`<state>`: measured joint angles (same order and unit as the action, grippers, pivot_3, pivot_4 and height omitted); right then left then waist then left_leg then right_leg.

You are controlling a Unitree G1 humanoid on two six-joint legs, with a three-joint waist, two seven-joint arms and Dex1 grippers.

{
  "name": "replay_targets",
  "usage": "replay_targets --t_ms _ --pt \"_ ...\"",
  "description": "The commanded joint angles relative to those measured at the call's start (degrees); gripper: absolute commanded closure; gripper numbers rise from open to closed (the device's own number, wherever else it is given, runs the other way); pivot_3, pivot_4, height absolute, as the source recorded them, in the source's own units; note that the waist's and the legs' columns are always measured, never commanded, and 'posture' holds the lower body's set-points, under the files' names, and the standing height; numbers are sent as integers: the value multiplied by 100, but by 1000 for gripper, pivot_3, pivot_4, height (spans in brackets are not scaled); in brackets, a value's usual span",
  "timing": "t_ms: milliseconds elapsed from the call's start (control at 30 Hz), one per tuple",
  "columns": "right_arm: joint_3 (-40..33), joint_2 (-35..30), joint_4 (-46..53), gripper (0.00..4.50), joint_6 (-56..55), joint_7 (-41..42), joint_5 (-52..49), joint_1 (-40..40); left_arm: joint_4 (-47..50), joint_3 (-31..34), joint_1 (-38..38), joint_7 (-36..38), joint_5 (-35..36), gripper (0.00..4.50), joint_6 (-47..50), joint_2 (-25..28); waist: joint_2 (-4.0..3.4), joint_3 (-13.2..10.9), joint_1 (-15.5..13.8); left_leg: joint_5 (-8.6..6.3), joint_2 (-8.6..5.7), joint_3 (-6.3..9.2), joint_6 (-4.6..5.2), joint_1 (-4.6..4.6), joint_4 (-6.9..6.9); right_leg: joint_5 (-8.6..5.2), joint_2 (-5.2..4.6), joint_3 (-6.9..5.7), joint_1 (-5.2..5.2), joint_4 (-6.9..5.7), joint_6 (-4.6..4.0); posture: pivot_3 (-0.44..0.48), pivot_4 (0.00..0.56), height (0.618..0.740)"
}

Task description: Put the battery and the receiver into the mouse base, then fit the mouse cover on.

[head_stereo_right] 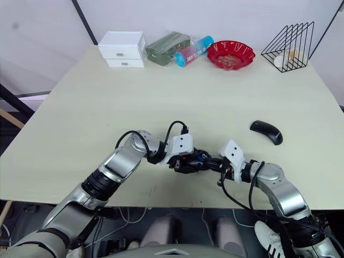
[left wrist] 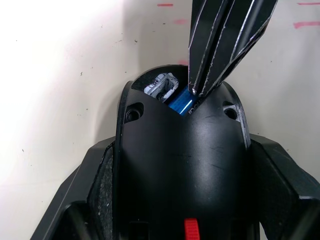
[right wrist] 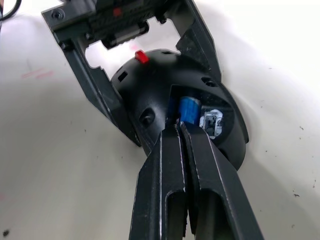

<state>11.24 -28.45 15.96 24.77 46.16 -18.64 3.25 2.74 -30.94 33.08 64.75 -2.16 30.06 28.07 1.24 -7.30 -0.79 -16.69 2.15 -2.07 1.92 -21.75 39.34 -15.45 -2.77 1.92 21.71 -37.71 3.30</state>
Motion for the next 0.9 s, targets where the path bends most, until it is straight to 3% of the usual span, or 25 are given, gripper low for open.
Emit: replay_targets --t_ms 33,367,533,633,667,767,900 --pt "-518 57 32 4436 -342 -99 -198 -176 -91 -196 -143 -8 -92 1538 59 5 -14 -11 1 0 -1 -1 0 -3 0 0 -1 0 2 2 1 0 150 740" --pt "-1706 248 180 4436 -1109 295 -1151 -815 -133 -175 -179 -21 -92 1538 -61 -22 -34 -33 -12 -1 -3 2 1 -12 -8 0 -3 -5 3 13 4 0 150 740" --pt "-2100 -558 -95 4436 -1898 1727 -1282 -1139 -187 -118 -198 -104 -123 1538 -241 -58 -56 -50 -11 -1 -5 -4 1 -10 -7 -1 -10 1 2 17 4 0 150 740" --pt "-2364 -846 -523 3669 -2305 2239 -1342 -1083 -196 -117 -210 -84 -106 1538 -258 -83 -56 -51 -10 -1 -7 -8 2 -8 -7 0 -9 3 0 20 4 0 150 740" --pt "-2427 -917 -631 3116 -2358 2405 -1400 -1067 -190 -118 -213 -76 -101 1538 -247 -88 -56 -51 -12 -1 -7 -7 2 -7 -7 0 -8 2 0 18 3 0 150 740" --pt "-2523 -1039 -832 2027 -2463 2742 -1524 -1011 -195 -118 -214 -65 -105 1538 -257 -92 -61 -53 -12 -1 -6 -6 2 -7 -7 -1 -7 2 0 18 3 0 150 740" --pt "-2567 -1128 -1075 85 -2561 3079 -1603 -903 -253 -108 -175 -53 -103 1538 -279 -122 -63 -55 -17 -1 -6 -8 2 -9 -7 0 -9 3 0 20 3 0 150 740"
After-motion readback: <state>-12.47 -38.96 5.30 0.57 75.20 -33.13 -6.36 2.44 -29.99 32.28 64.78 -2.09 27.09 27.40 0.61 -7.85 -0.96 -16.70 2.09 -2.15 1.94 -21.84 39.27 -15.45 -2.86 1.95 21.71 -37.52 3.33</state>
